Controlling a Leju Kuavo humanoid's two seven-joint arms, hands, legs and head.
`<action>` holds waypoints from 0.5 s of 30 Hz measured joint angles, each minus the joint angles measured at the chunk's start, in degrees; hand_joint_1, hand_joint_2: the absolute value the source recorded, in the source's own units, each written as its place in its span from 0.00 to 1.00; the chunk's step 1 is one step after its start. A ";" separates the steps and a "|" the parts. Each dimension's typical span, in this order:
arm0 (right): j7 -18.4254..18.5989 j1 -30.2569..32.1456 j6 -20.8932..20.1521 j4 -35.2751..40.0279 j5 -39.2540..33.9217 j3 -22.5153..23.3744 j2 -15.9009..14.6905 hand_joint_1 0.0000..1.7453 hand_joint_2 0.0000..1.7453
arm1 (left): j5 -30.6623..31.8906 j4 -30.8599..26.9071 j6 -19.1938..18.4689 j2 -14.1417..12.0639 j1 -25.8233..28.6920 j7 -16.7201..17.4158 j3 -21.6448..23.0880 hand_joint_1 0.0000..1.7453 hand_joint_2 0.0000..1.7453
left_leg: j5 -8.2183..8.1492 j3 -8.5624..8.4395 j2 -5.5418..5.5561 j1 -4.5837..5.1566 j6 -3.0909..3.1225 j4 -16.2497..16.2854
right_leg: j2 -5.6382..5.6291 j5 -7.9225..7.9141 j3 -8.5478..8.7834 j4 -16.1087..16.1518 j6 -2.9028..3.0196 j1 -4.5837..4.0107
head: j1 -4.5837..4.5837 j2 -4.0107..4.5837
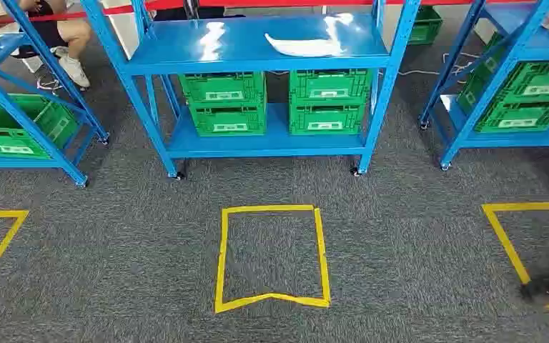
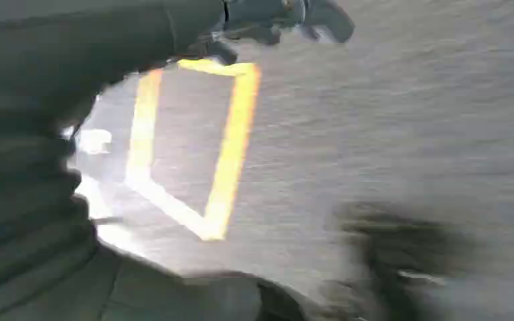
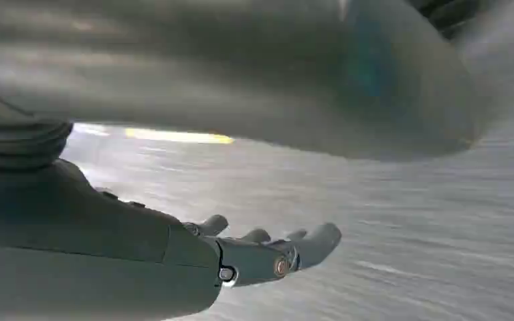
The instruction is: Take the parts from the cabinet and place them on the table.
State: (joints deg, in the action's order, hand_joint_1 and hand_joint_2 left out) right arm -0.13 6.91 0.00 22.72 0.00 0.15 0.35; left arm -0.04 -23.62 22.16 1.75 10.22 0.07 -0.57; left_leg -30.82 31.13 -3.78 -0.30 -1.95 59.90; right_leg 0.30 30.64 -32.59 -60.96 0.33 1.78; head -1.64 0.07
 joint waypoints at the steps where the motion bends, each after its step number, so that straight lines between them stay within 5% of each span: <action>1: -0.02 -1.81 0.02 2.58 -0.02 0.00 0.00 0.00 0.00 | 0.00 2.67 0.00 0.04 1.81 -0.02 0.00 0.00 1.00 | -2.02 0.62 1.85 -0.13 -0.48 1.84 | -0.39 -0.12 -0.05 0.00 0.23 0.02 | -0.04 0.00; 3: -0.04 -4.41 0.02 6.30 0.00 0.00 0.00 0.00 0.00 | 0.00 6.62 0.00 -0.13 4.83 0.00 0.02 0.00 1.00 | -7.09 4.14 3.14 -0.15 -0.78 9.61 | -1.30 -0.37 -0.43 -0.03 0.62 -0.13 | -0.04 0.00; 5: -0.04 -6.24 0.02 9.46 -0.02 0.02 -0.02 0.00 0.00 | 0.00 10.05 0.00 -0.18 7.43 0.04 0.00 0.00 1.00 | -9.22 7.24 3.39 -0.14 -0.62 16.35 | -2.70 -0.49 -0.72 -0.07 0.78 -0.39 | -0.04 0.00; 7: -0.04 -6.33 0.02 10.22 0.00 0.04 -0.04 0.00 0.00 | 0.00 10.81 0.00 -0.18 8.04 0.07 0.00 0.00 1.00 | -6.08 5.83 3.59 -0.05 -0.07 13.02 | -3.30 -0.49 -0.62 -0.07 0.77 -0.51 | -0.04 0.00; 9: 0.15 -5.08 0.02 9.48 -0.02 0.07 -0.04 0.00 0.00 | 0.02 9.72 0.00 -0.18 6.29 -0.09 0.00 0.00 1.00 | -0.98 1.05 3.84 0.06 0.74 2.83 | -3.25 -0.44 -0.35 0.00 0.69 -0.56 | -0.02 0.00; 10: 0.20 -3.84 0.02 8.40 -0.02 0.07 0.00 0.00 0.00 | 0.02 8.53 0.00 -0.18 4.84 -0.13 0.00 0.00 1.00 | -0.28 -0.16 4.22 0.22 0.69 0.08 | -3.04 -0.44 -0.28 0.16 0.57 -0.53 | 0.02 0.00; 11: 0.26 -2.39 0.02 7.09 -0.02 0.07 0.00 0.00 1.00 | 0.02 7.20 0.00 -0.11 3.28 -0.20 0.02 0.00 1.00 | 0.18 -0.74 4.00 0.66 0.95 -0.57 | -2.90 -0.32 -0.23 0.33 0.03 -0.70 | -0.05 0.00; 14: 0.37 2.15 0.00 2.32 -0.02 0.04 0.09 0.00 1.00 | 0.04 2.41 0.00 -0.02 -1.08 -0.26 0.00 0.00 1.00 | 0.52 -0.39 4.01 0.86 1.65 -0.63 | -2.81 -0.98 0.08 1.20 -1.08 -0.49 | -0.09 0.00; 15: 0.28 3.71 0.00 0.66 -0.02 0.04 0.18 0.00 1.00 | 0.04 0.44 0.00 0.02 -2.89 -0.28 0.02 0.00 1.00 | 1.20 -0.71 3.96 0.29 2.30 -1.61 | -2.57 -0.78 0.19 0.99 -1.34 -0.64 | -0.09 0.00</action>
State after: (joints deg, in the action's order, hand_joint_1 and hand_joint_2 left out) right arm 0.15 10.62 0.00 23.38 -0.02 0.20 0.52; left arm 0.00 -23.18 22.16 1.77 7.33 -0.22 -0.55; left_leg -29.63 30.42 0.17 -0.01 0.35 58.28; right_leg -2.27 29.87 -32.40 -59.97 -1.01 1.14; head -1.73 0.07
